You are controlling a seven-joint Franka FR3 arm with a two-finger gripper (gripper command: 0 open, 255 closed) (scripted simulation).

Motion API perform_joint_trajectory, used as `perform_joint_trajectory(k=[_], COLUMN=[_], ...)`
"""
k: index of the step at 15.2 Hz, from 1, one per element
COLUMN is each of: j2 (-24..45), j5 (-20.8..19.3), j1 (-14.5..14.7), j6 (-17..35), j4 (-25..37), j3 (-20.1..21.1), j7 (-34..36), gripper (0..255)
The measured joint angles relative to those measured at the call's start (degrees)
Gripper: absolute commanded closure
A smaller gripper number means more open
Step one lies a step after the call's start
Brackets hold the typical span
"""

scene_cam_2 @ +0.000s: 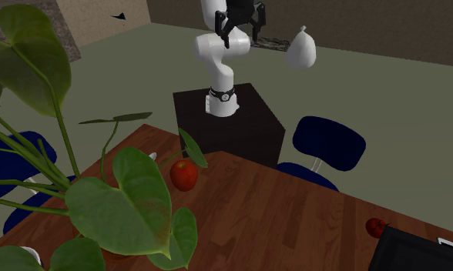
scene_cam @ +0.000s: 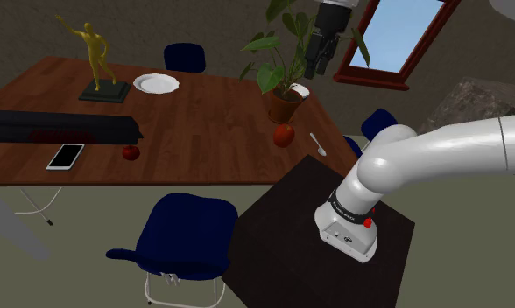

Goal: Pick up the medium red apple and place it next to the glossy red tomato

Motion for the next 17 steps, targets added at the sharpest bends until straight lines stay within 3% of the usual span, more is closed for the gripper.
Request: perform_joint_trajectory(k=[2,6,17], j2=[-0.1,-1.4,4.6], j5=[-0.3,-2.8,-9.7], j1=[-0.2,-1.7,-6.6], j6=[0.9,8.0,34.9], j4=[-0.7,-7.1,-21.2], j3=[-0.2,-2.3,-9.6], j7=[-0.2,-2.3,-7.5], gripper=[0,0,0])
